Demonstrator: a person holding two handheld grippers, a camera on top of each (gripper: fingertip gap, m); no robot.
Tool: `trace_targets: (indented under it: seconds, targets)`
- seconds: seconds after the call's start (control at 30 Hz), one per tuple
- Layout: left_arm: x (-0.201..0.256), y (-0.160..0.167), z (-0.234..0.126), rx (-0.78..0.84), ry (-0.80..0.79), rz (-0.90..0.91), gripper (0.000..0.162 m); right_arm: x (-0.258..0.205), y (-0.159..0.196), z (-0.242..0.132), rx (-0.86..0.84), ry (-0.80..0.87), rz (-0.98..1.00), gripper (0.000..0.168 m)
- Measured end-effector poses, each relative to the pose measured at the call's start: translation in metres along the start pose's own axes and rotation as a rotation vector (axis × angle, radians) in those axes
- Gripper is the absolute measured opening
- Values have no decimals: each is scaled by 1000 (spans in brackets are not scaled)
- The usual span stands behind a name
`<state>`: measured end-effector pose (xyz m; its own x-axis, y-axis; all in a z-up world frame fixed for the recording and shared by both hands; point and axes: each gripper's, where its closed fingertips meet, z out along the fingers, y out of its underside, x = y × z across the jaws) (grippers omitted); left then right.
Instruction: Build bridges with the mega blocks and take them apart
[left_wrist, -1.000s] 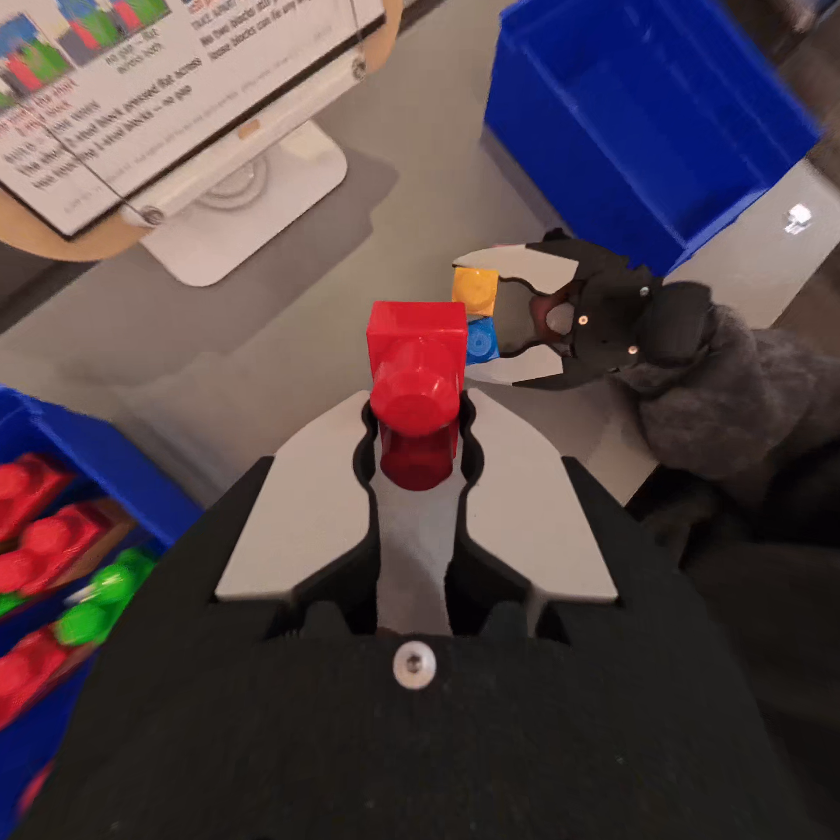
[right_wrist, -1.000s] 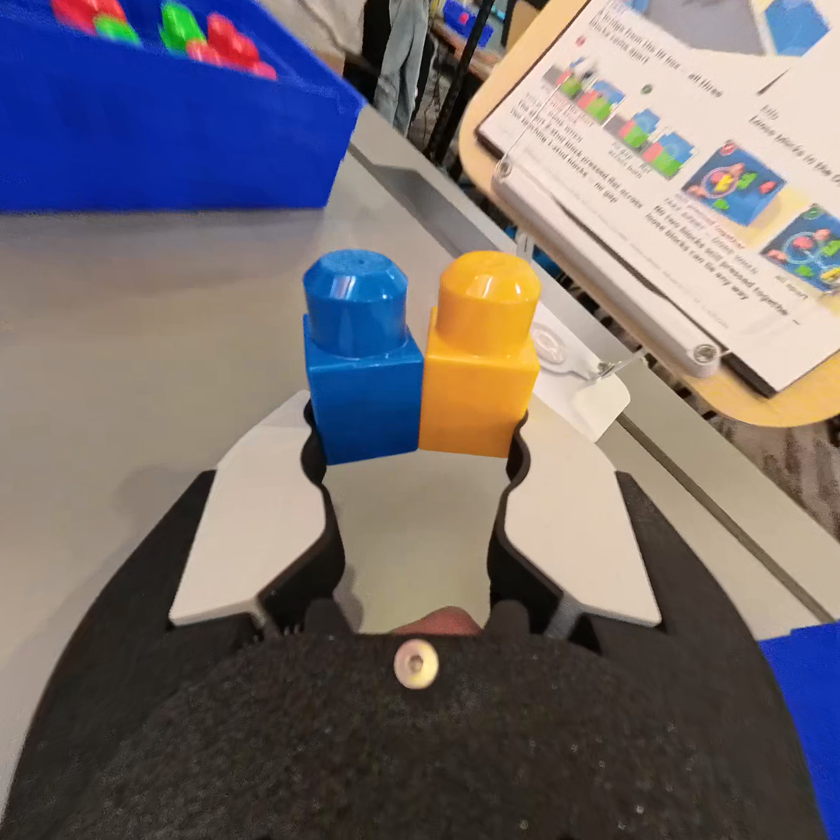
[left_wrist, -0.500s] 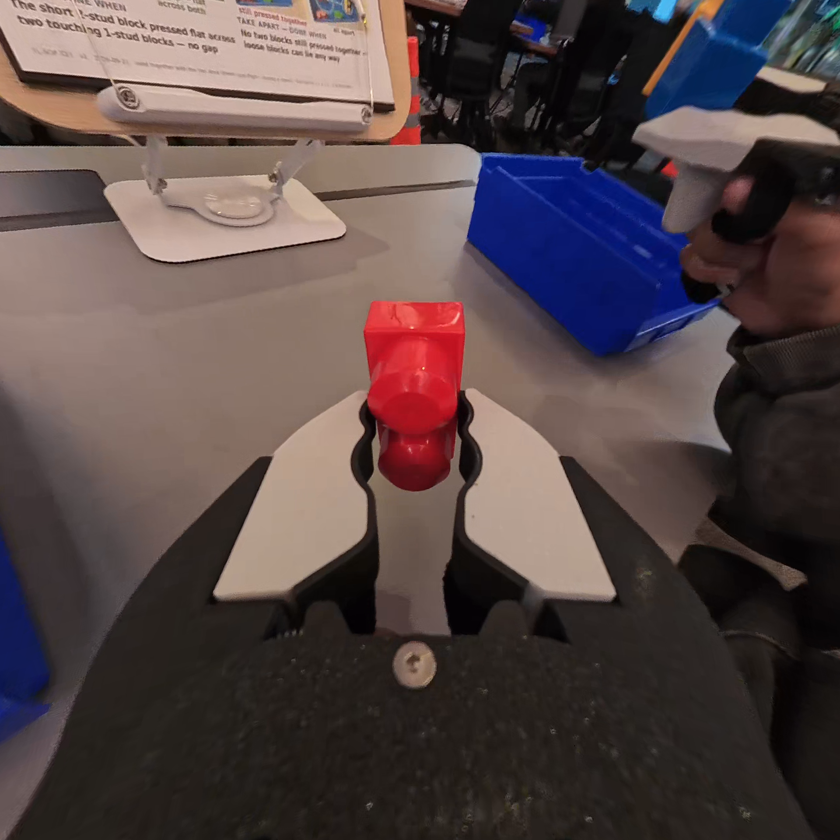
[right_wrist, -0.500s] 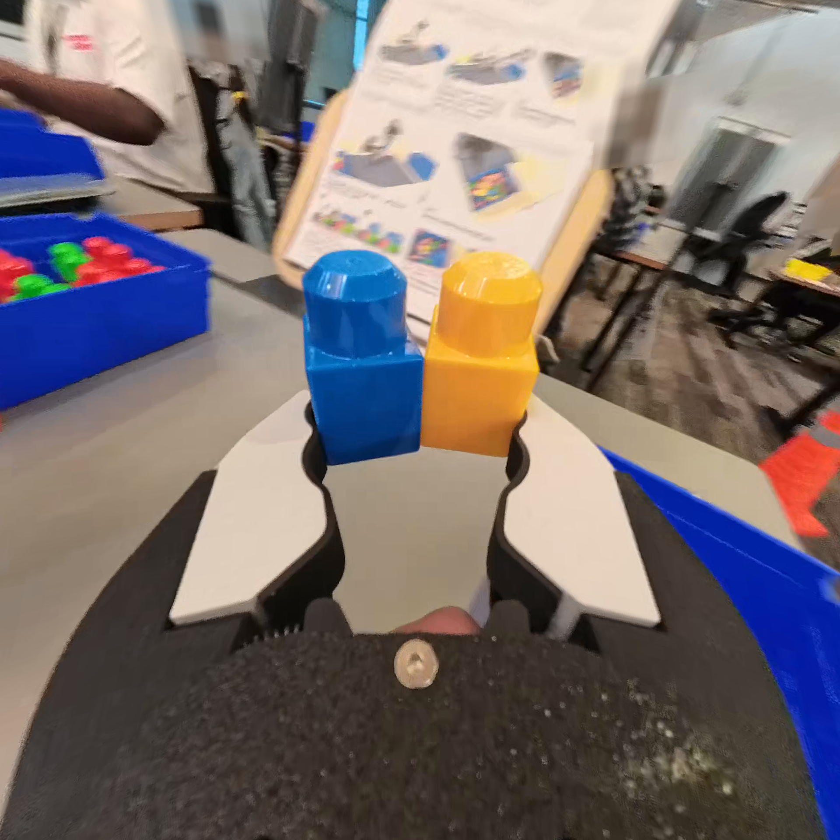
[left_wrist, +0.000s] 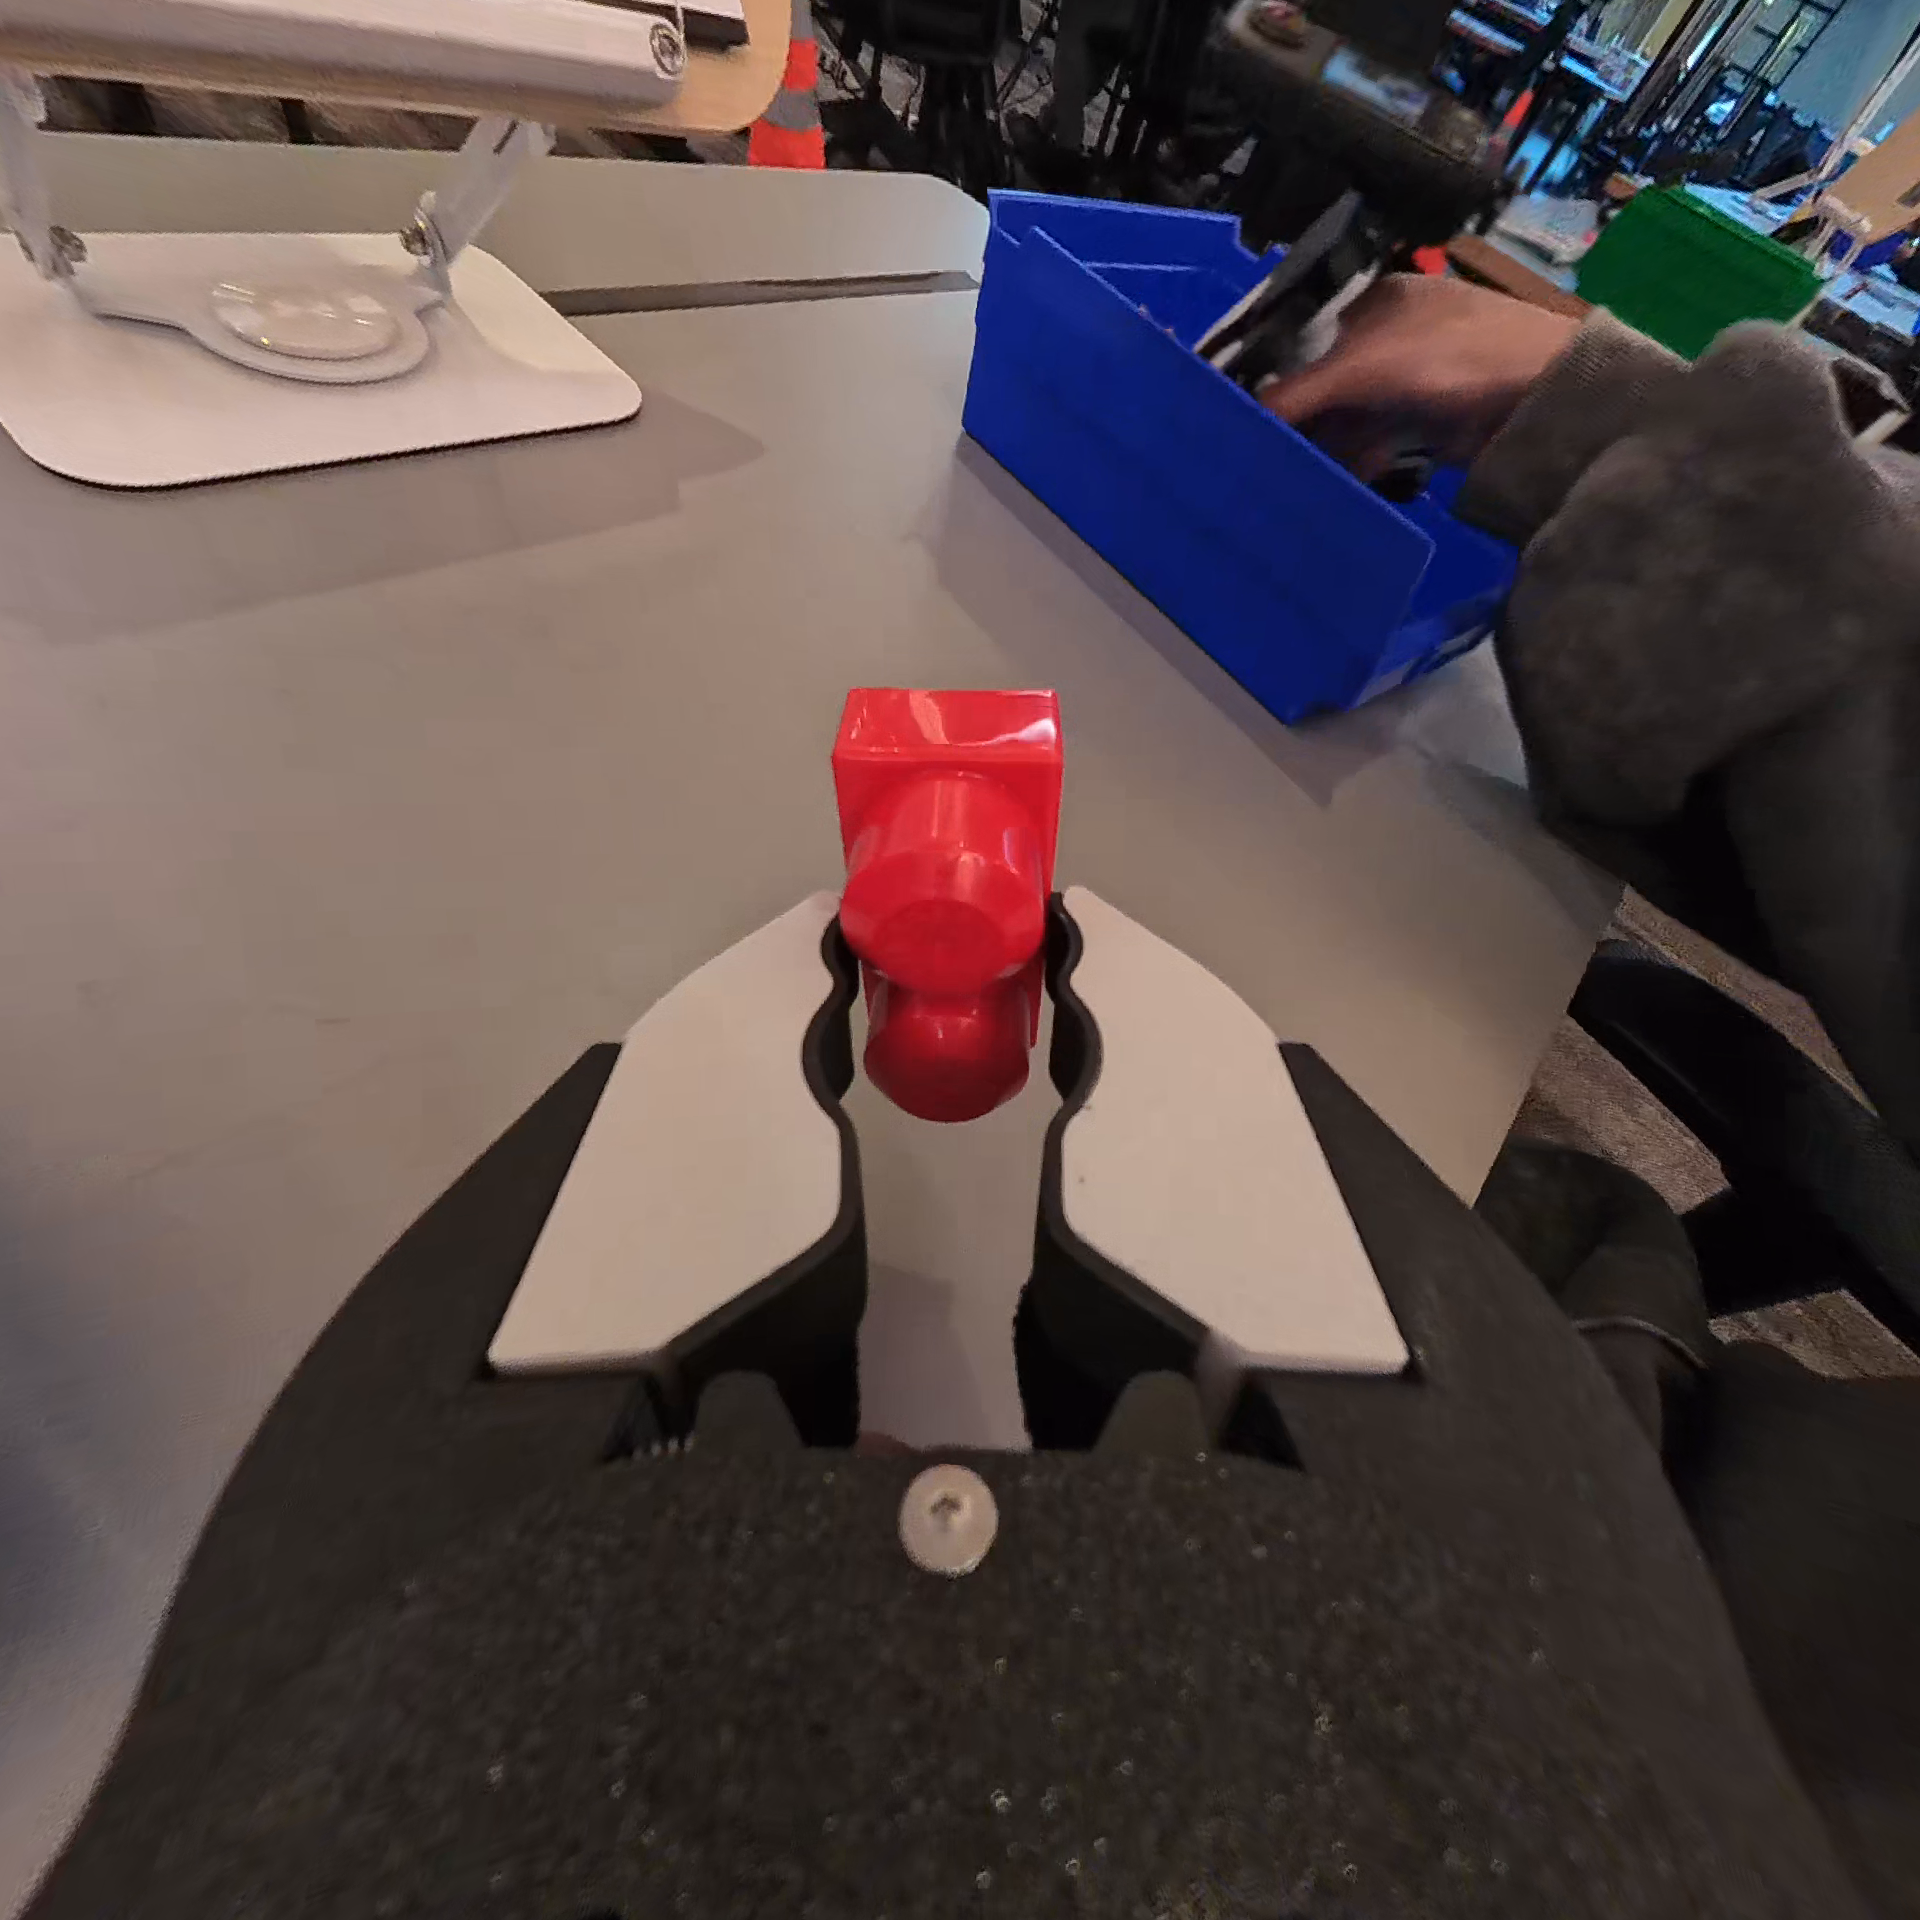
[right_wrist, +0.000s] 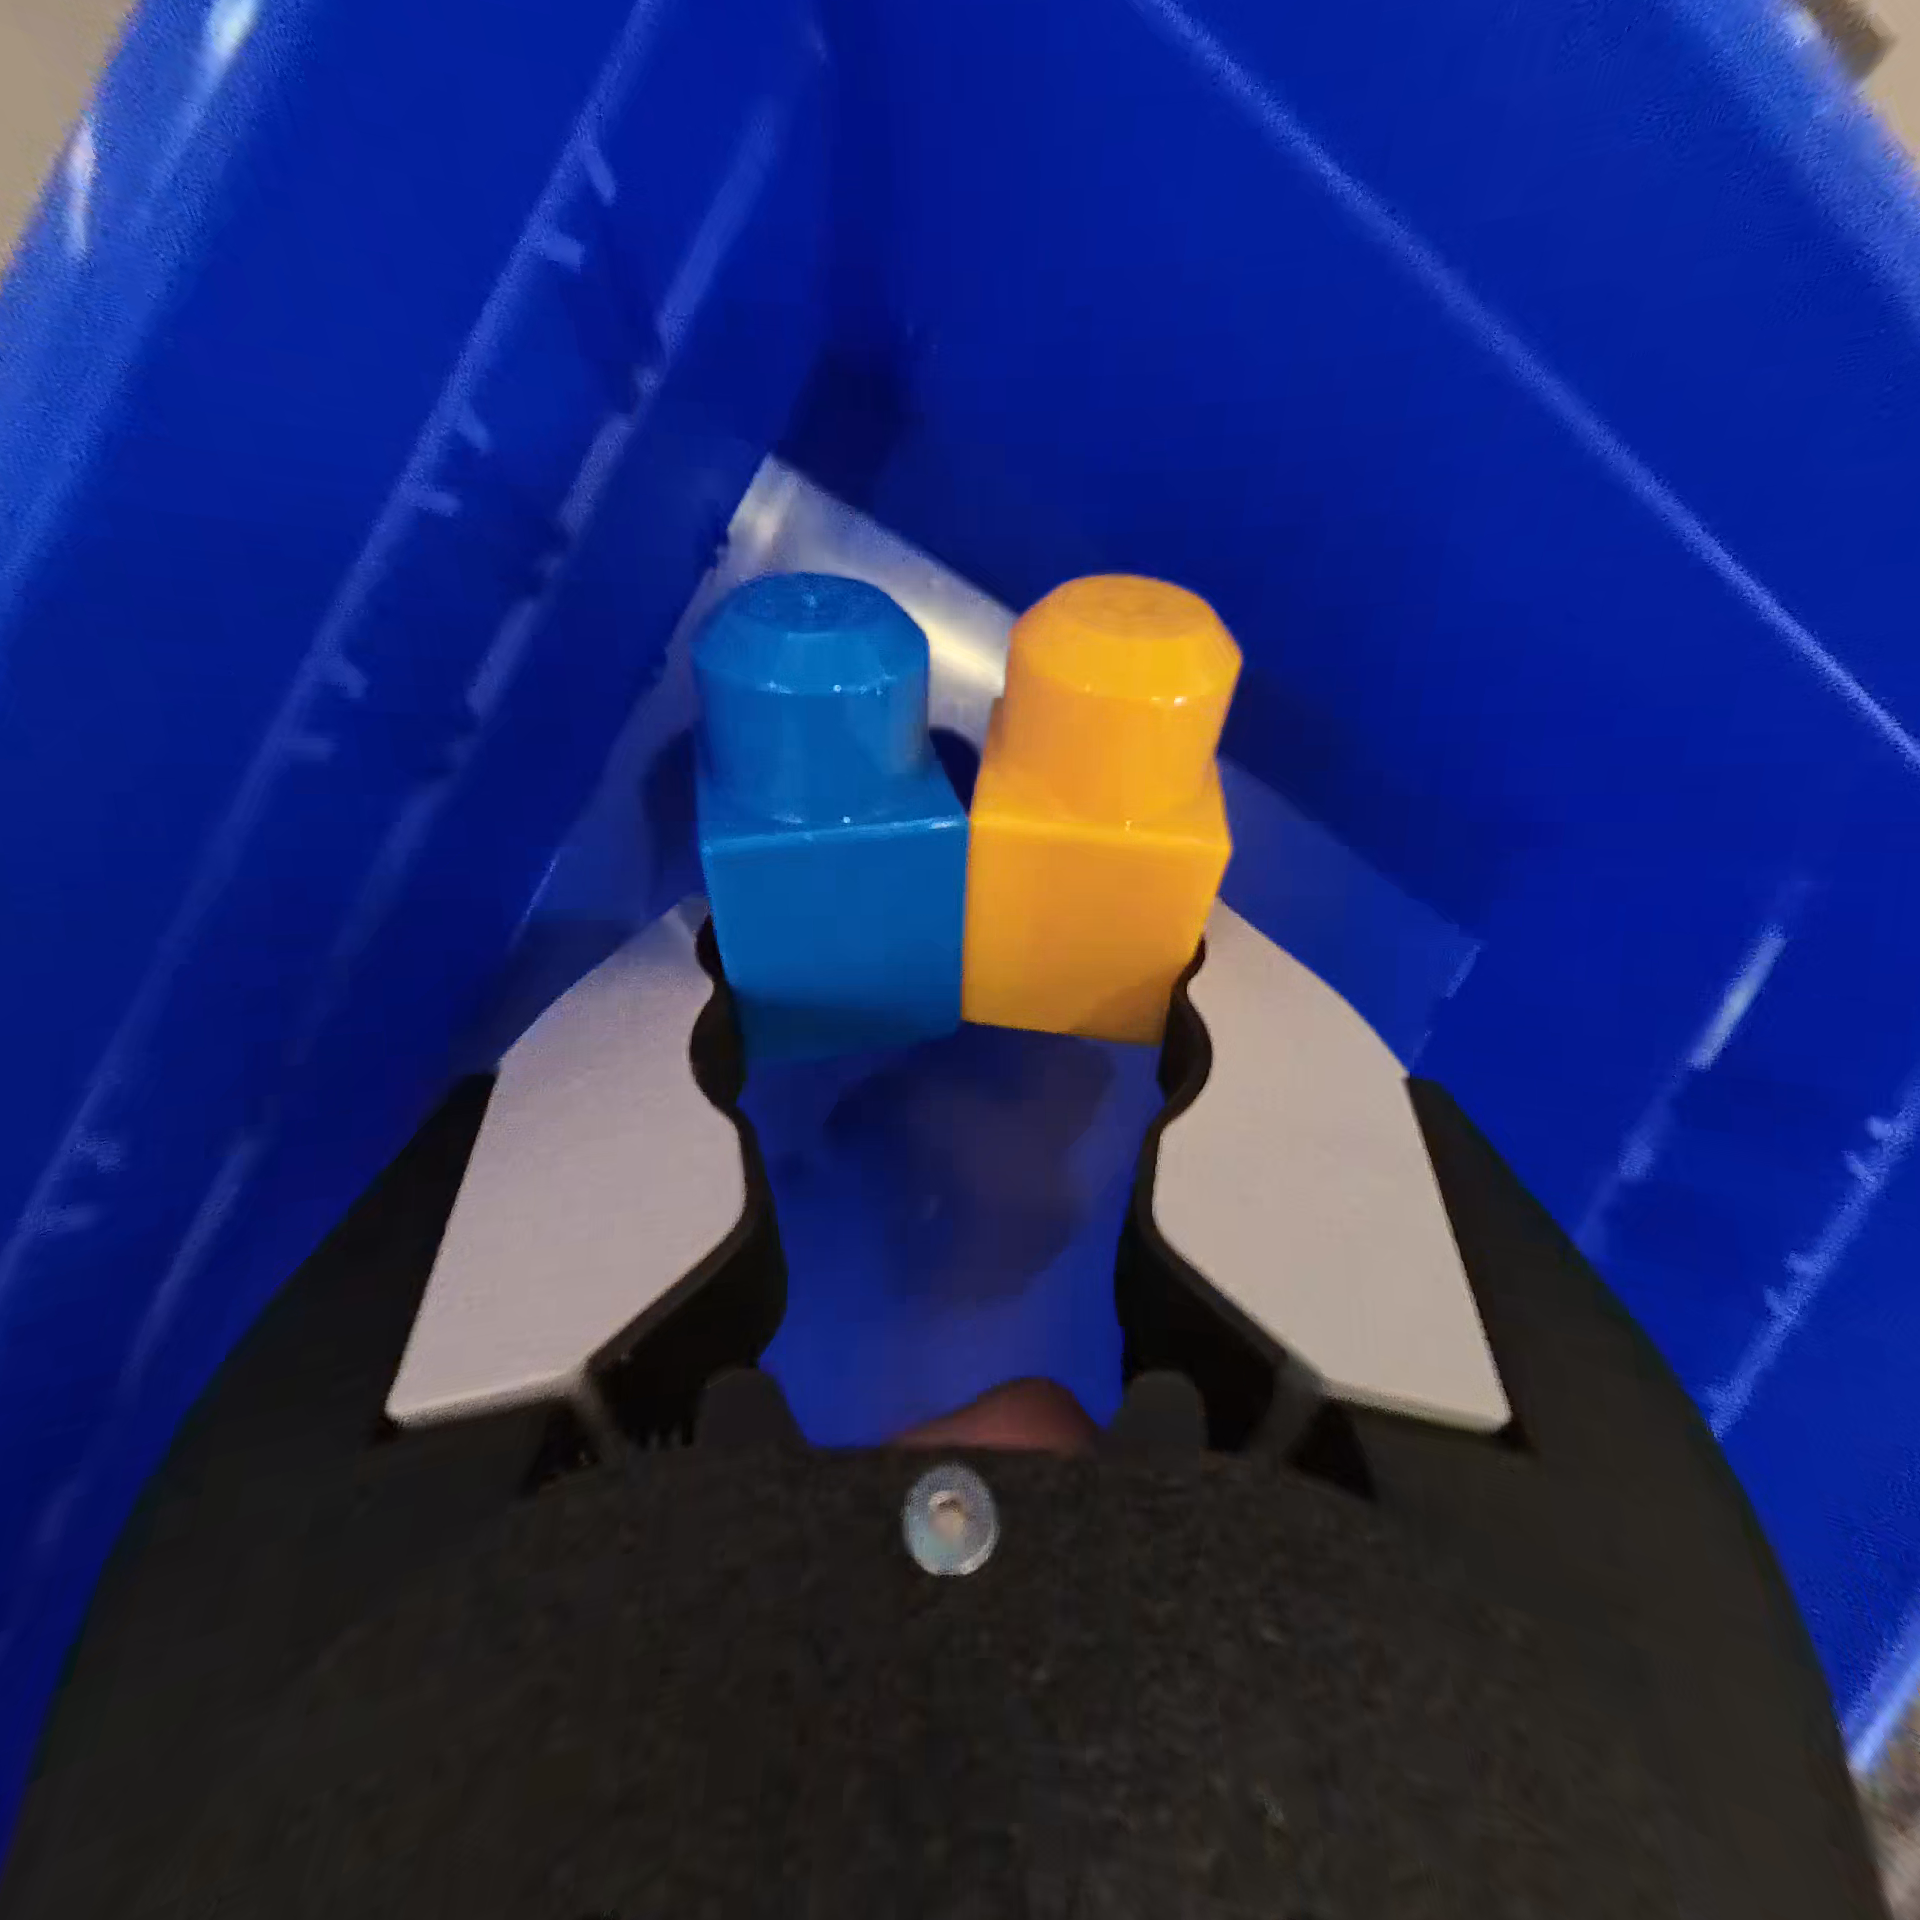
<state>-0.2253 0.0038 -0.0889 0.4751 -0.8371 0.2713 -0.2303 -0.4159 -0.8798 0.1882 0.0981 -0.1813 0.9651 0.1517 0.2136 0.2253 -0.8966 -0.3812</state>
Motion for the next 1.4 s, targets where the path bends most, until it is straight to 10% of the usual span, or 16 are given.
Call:
trace_targets:
  seconds: [0.23,0.43,0.67,0.83,1.4]
  targets:
    - [-3,3,-5,-5,-21,10,34,-3,-13,-3,-6,-68,11,87]
    - [-7,14,-4,-61,-31,24,34,-6,-14,-98,386,-77,110,82]
    - [-31,34,26,-520,-97,208,34,-183,36,-207,813,-462,-59,75]
    - [-39,23,77,-795,-57,272,34,-305,96,-185,639,-853,-210,79]
    - [-54,34,147,-1110,-99,226,34,-290,95,-113,484,-501,-202,62]
